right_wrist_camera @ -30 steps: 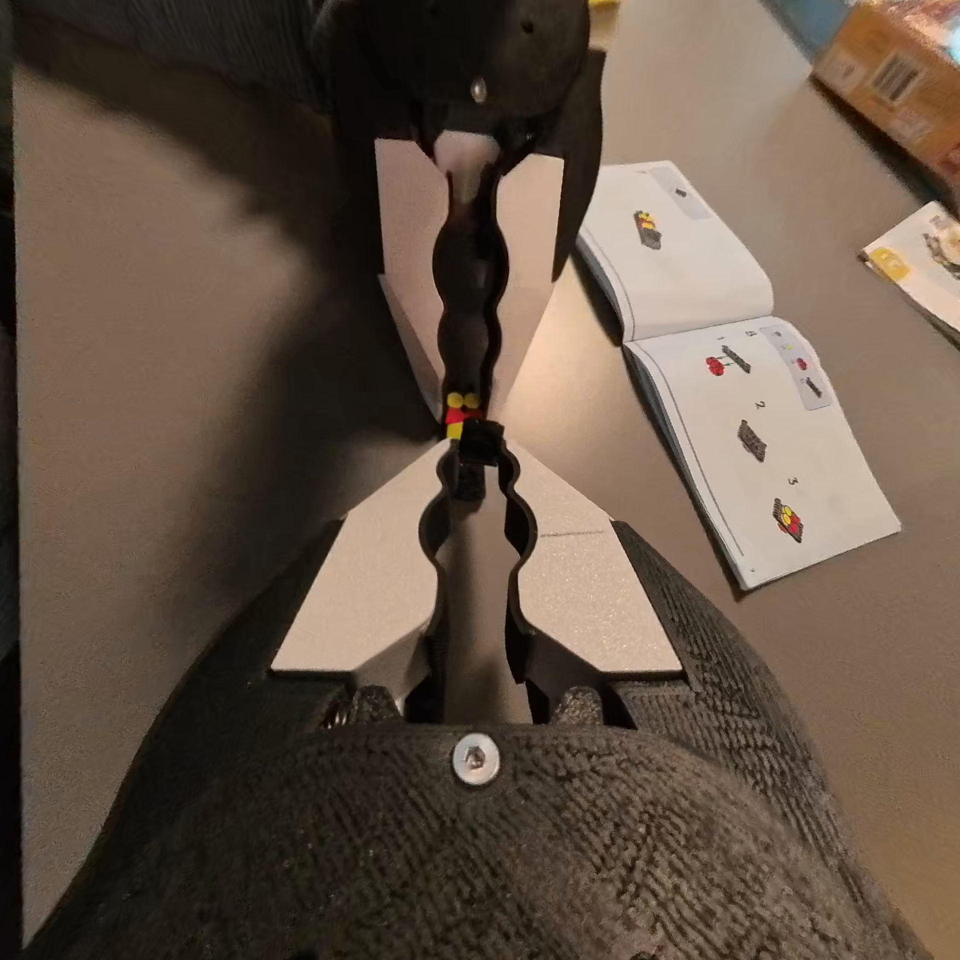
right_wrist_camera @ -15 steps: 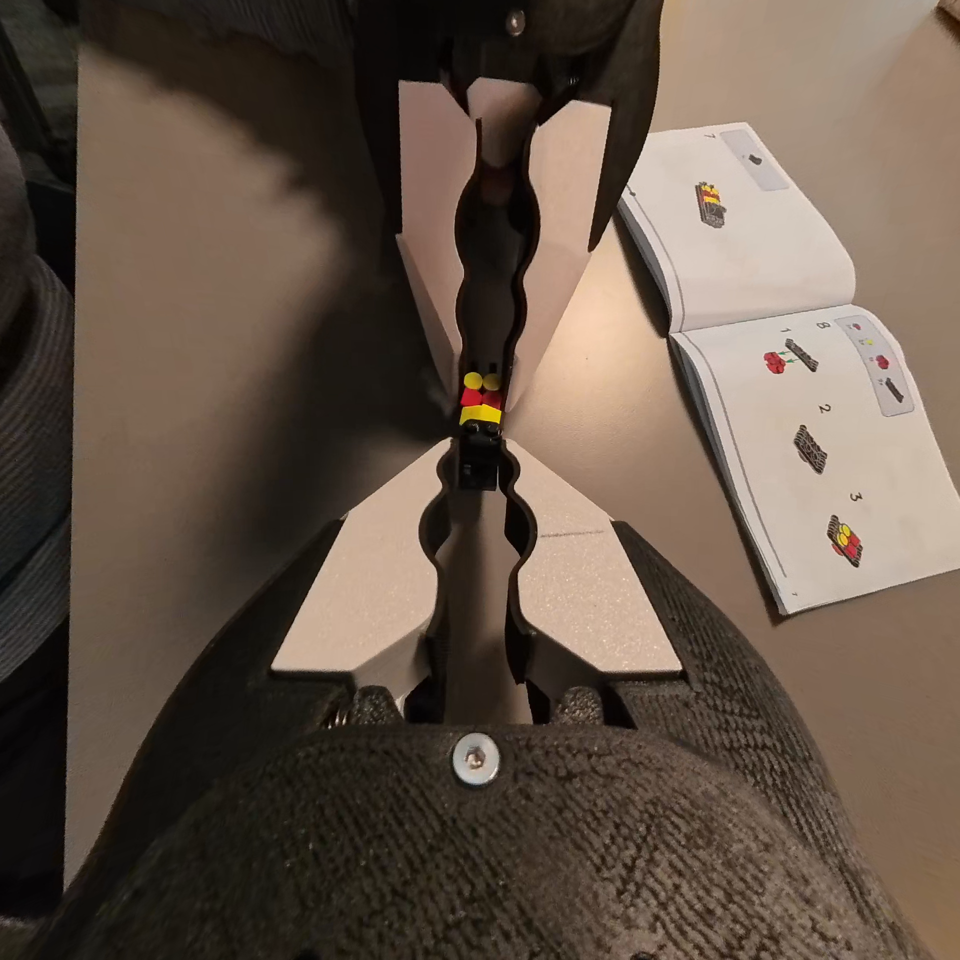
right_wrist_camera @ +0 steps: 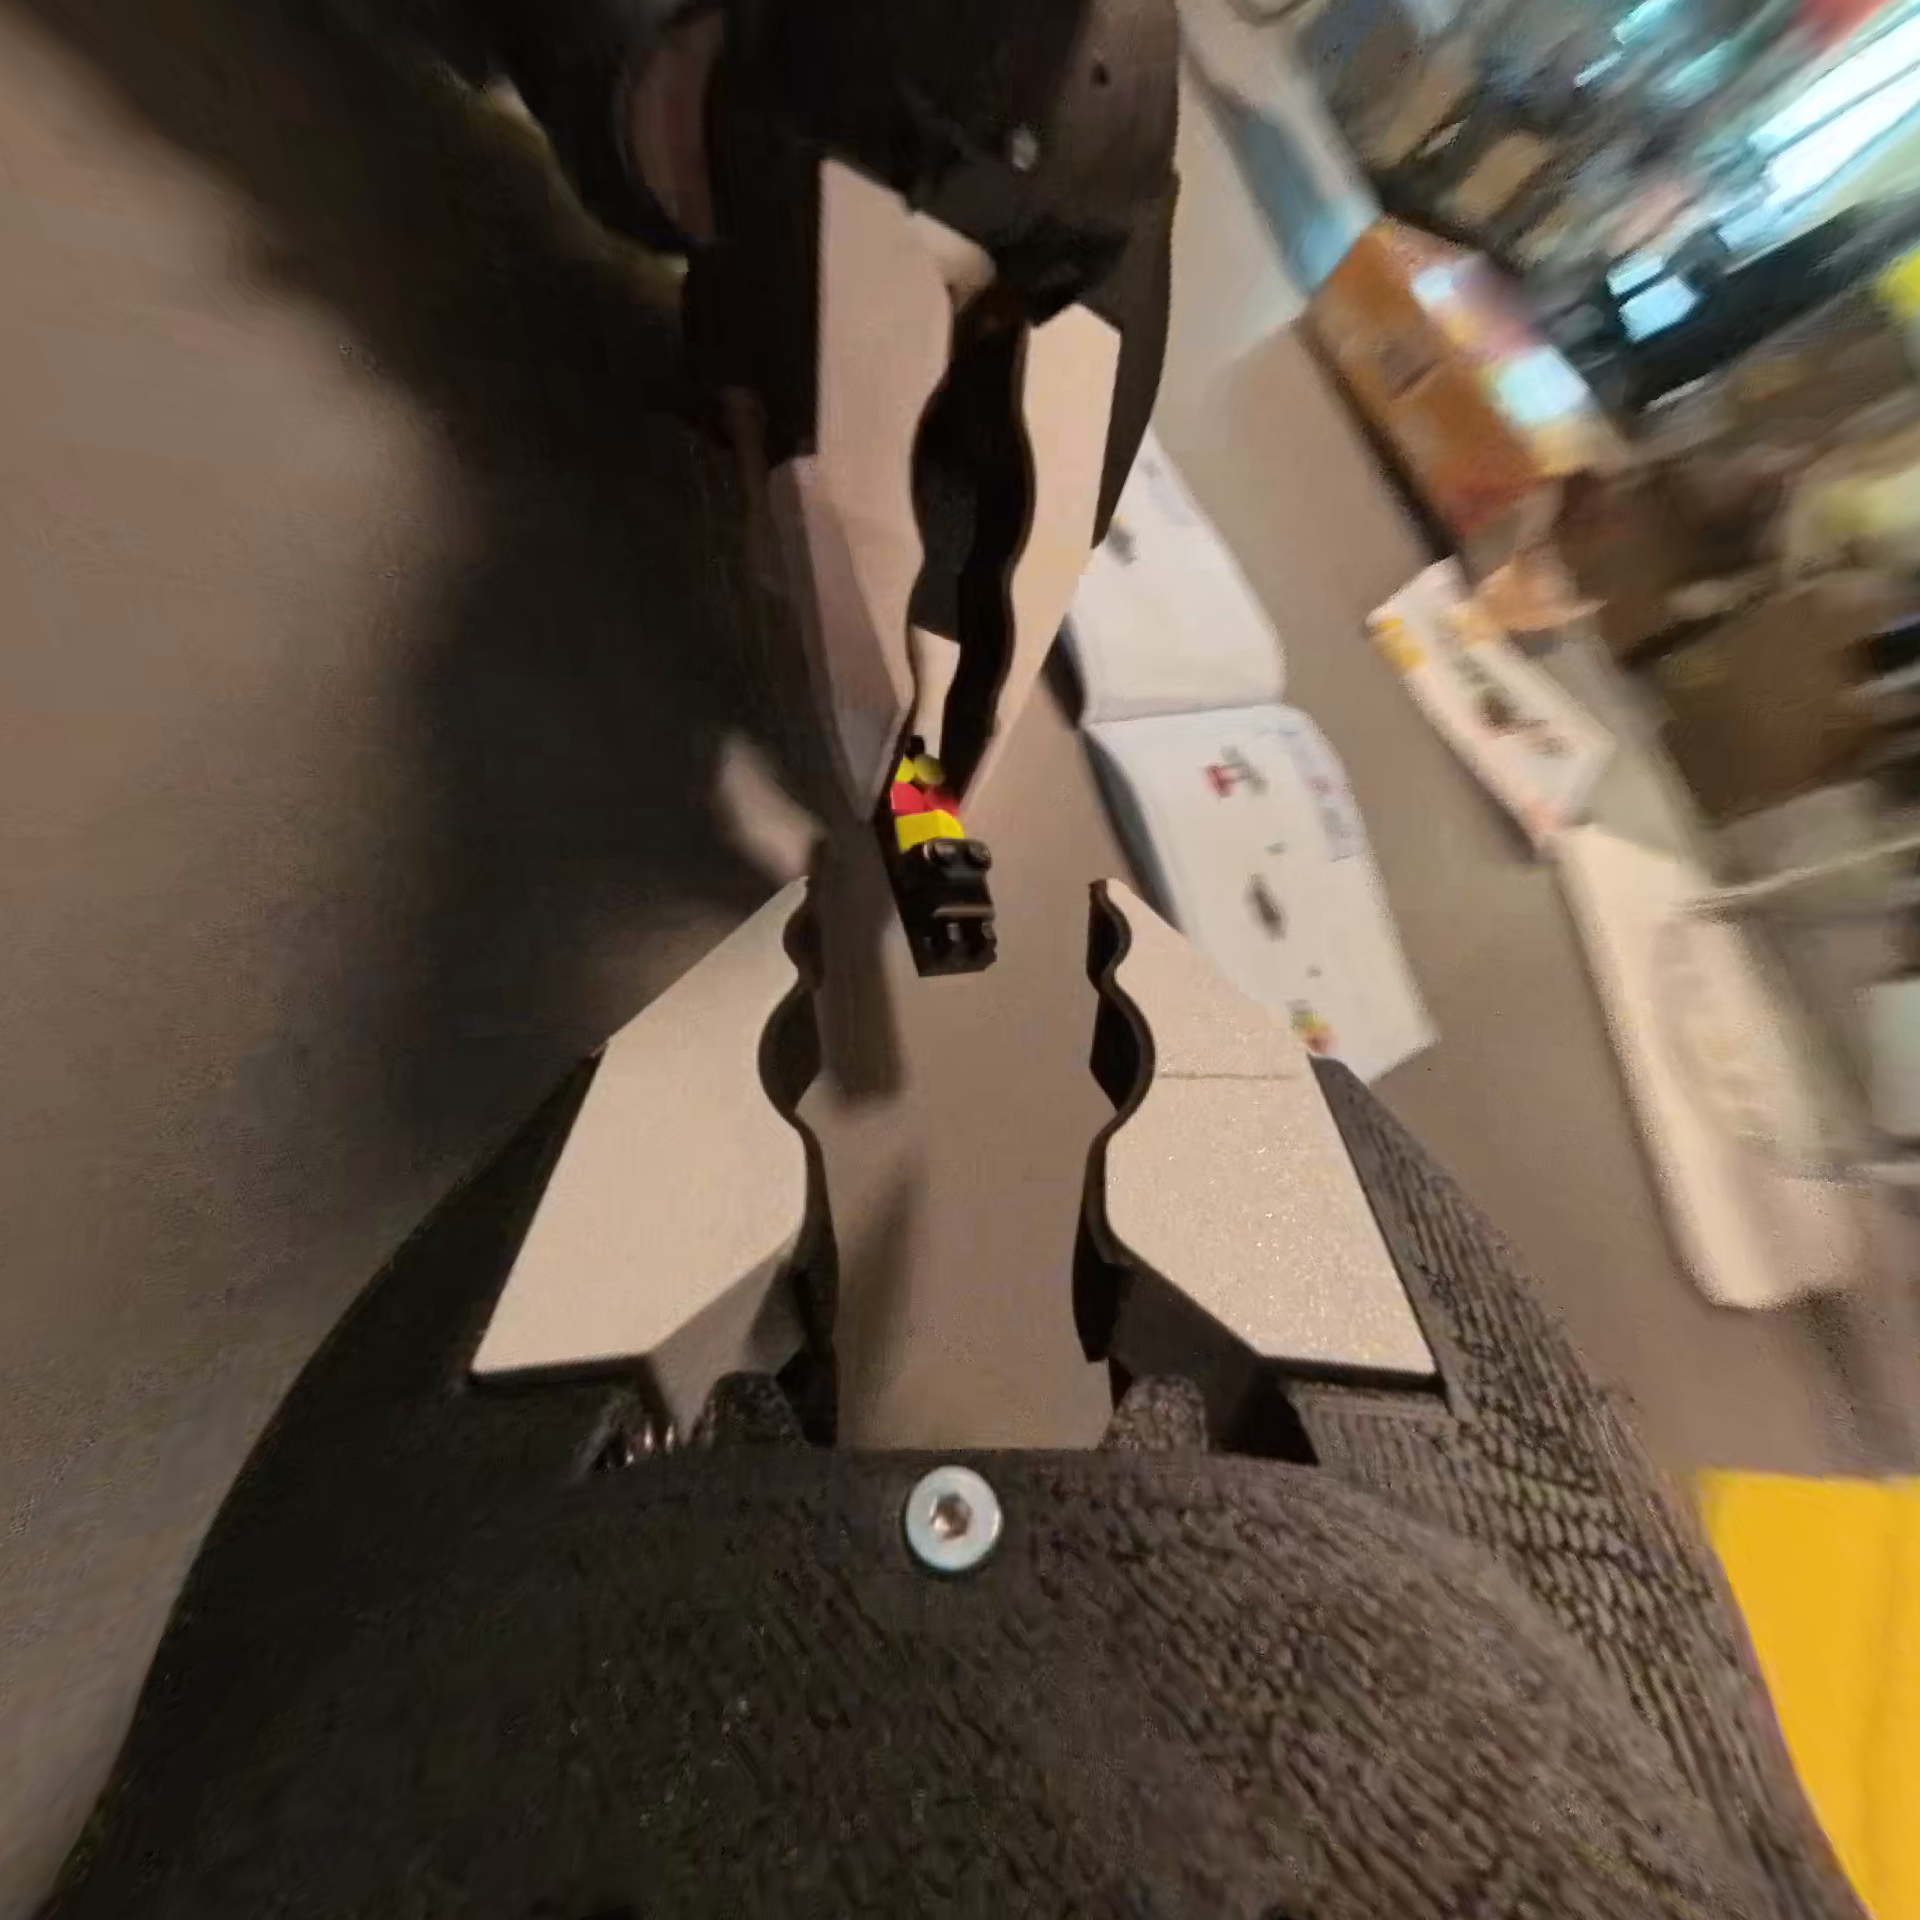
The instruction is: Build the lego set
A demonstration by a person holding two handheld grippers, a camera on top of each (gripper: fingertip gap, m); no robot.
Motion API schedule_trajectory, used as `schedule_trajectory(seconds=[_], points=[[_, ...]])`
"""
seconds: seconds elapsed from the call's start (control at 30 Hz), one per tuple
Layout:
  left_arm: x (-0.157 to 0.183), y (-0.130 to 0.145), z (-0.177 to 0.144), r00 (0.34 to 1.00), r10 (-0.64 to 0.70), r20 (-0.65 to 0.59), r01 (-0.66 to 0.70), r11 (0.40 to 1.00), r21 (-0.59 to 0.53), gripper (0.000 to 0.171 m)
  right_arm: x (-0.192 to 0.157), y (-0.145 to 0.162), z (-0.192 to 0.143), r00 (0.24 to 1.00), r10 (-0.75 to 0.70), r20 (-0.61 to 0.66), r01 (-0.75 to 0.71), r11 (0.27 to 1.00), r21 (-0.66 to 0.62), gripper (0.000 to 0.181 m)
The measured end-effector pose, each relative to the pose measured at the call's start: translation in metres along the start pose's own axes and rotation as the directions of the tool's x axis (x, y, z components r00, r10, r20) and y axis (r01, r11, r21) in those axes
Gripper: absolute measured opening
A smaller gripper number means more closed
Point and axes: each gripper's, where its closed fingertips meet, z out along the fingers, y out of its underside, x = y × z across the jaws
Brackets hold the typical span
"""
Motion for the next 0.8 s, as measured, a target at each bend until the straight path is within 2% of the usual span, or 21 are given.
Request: schedule_trajectory(seconds=[0.07, 0.13, 0.23, 0.33, 0.43, 0.8], points=[[-0.004, -0.003, -0.003, 0.999, -0.043, 0.001, 0.043, 0.999, 0.026, 0.016, 0.000, -0.001, 0.003, 0.969, -0.199, -0.144, 0.194, 0.980, -0.050, 0.048], [-0.006, -0.004, -0.004, 0.998, -0.063, -0.005, 0.063, 0.997, 0.036, 0.016, 0.004, -0.003, 0.007, 0.886, -0.378, -0.269, 0.356, 0.926, -0.130, 0.042], [-0.005, -0.006, -0.005, 0.997, -0.077, -0.018, 0.077, 0.996, 0.049, 0.016, 0.008, -0.004, 0.014, 0.771, -0.543, -0.334, 0.491, 0.840, -0.232, 0.034], [-0.005, -0.008, -0.007, 0.994, -0.100, -0.039, 0.103, 0.992, 0.068, 0.016, 0.012, 0.000, 0.020, 0.730, -0.591, -0.344, 0.521, 0.806, -0.280, 0.030], [-0.004, -0.009, -0.009, 0.991, -0.122, -0.061, 0.127, 0.989, 0.079, 0.016, 0.016, 0.000, 0.020, 0.704, -0.612, -0.362, 0.532, 0.791, -0.302, 0.016], [-0.006, -0.006, -0.006, 0.991, -0.130, -0.041, 0.132, 0.990, 0.052, 0.016, 0.016, 0.004, 0.022, 0.671, -0.645, -0.364, 0.551, 0.763, -0.337, 0.012]])
